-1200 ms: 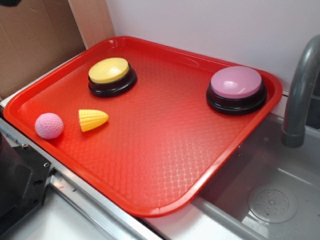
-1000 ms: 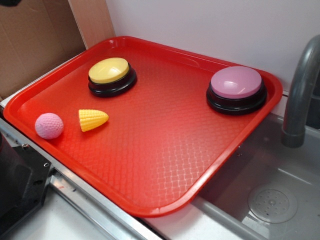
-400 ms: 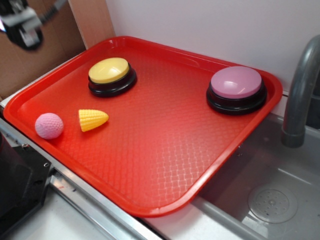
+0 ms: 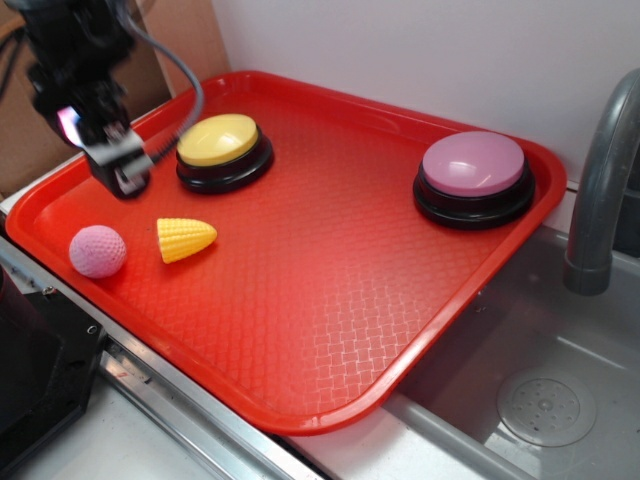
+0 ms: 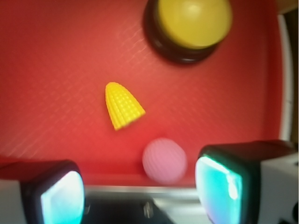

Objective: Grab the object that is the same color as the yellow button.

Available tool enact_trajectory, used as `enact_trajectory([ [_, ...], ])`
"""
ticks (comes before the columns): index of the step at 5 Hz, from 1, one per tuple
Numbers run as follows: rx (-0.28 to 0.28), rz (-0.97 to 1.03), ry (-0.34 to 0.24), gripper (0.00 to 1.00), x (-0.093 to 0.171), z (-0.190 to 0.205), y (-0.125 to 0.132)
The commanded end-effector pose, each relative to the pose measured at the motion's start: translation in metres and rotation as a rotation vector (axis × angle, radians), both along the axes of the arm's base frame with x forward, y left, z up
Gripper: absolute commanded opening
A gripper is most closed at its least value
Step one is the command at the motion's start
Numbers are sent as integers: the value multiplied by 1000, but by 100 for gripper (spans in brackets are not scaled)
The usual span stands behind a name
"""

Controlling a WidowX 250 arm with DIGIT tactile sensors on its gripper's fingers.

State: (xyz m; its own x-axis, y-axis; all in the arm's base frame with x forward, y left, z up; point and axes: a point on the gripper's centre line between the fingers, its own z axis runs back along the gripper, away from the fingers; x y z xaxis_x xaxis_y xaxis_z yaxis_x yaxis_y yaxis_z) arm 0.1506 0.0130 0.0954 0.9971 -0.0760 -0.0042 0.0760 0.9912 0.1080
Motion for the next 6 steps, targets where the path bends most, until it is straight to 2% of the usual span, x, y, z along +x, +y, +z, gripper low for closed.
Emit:
enact_trajectory([
  [1,-45,-70,-80,100,20,-39,7],
  [2,-33,-113,-53,100,28,-58,9],
  [3,-68,-105,-27,100,29,-65,9],
  [4,-73,-74,25,0,28,-69,10],
  [5,-89,-58,20,0,27,-63,10],
  [6,-97,-6,44,0,28,-49,11],
])
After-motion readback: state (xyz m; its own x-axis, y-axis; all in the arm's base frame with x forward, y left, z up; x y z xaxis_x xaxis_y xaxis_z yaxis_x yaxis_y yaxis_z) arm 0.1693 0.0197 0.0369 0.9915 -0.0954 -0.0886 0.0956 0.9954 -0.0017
